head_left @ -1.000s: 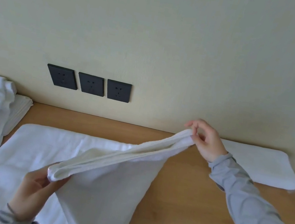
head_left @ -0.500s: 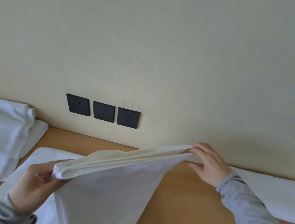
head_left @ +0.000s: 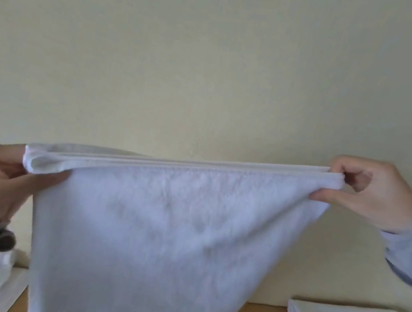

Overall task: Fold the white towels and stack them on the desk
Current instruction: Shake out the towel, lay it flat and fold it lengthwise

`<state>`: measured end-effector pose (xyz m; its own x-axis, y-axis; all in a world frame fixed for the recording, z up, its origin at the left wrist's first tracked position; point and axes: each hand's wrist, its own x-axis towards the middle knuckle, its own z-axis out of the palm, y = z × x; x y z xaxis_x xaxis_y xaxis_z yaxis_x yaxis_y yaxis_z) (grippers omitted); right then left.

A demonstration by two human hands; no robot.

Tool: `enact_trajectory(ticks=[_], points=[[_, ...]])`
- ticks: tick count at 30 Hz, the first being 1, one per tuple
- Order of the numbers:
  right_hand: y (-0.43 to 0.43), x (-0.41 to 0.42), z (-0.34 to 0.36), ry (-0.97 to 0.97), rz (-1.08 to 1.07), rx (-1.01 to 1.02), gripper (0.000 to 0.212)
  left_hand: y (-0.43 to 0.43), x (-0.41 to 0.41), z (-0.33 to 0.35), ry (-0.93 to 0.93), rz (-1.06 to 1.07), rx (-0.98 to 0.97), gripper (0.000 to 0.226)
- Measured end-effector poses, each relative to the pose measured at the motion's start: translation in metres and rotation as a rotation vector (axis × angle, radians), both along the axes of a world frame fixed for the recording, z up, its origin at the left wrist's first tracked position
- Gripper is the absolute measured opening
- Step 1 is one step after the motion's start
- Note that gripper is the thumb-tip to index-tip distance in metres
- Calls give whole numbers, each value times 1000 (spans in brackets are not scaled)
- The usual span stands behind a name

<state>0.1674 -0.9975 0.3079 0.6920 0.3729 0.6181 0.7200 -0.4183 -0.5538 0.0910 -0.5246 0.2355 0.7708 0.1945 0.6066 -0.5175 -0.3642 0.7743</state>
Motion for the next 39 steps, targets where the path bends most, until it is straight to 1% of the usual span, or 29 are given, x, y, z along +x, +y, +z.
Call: enact_trajectory(ticks=[2, 4, 5, 6, 9, 10, 12, 13, 14, 15, 16, 17, 19, 21, 23, 25, 27, 28, 30, 31, 34, 36, 38, 39], points=[[-3, -2, 27, -73, -42, -22, 41, -12, 8, 33, -85, -104, 10, 12], [-6, -3, 48, -124, -73, -39, 47, -19, 14, 56, -147, -203, 2, 38], [-7, -4, 58, -142, -84, -41, 50, -20, 17, 66, -141, -233, -21, 46], [-9, -5, 67, -153, -98, -44, 51, -21, 23, 75, -130, -231, -58, 46], [-12, -12, 95, -170, -140, -82, 47, -37, 36, 103, -122, -250, -181, 23], [-14, -16, 107, -165, -136, -79, 41, -44, 39, 113, -135, -259, -205, 20], [-23, -23, 130, -110, -81, -16, 24, -53, 43, 134, -183, -289, -232, 16], [-28, -26, 139, -92, -61, 4, 22, -56, 45, 142, -210, -310, -250, 13], [-34, -28, 146, -91, -59, 12, 27, -57, 47, 148, -230, -324, -274, 10], [-38, -28, 150, -95, -71, 17, 37, -59, 49, 152, -239, -331, -295, 8], [-41, -28, 149, -81, -82, 25, 45, -61, 54, 154, -234, -341, -309, 8], [-42, -28, 146, -47, -79, 26, 46, -65, 59, 154, -213, -351, -322, 8], [-38, -25, 138, 37, -98, -13, 40, -77, 64, 153, -144, -346, -333, 15], [-38, -24, 143, 62, -146, -40, 33, -85, 65, 160, -116, -342, -326, 20], [-41, -29, 156, 23, -161, -1, 33, -83, 61, 171, -147, -361, -313, 22], [-44, -37, 169, -43, -138, 61, 39, -77, 58, 183, -185, -397, -285, 23], [-45, -44, 172, -79, -100, 73, 46, -71, 55, 185, -193, -402, -260, 22], [-44, -48, 171, -77, -79, 63, 45, -69, 56, 184, -188, -395, -256, 22], [-45, -53, 170, -41, -23, 15, 33, -65, 57, 179, -161, -392, -273, 24], [-45, -54, 169, -20, 0, -22, 31, -64, 57, 176, -145, -396, -283, 27], [-41, -51, 165, 1, -34, -112, 37, -65, 55, 174, -99, -380, -267, 35], [-39, -54, 166, -55, -83, -81, 32, -65, 46, 184, -138, -377, -256, 32], [-40, -57, 168, -202, -95, 43, 14, -59, 35, 196, -248, -382, -249, 24], [-40, -56, 168, -290, -104, 104, 7, -56, 30, 201, -298, -380, -236, 24]])
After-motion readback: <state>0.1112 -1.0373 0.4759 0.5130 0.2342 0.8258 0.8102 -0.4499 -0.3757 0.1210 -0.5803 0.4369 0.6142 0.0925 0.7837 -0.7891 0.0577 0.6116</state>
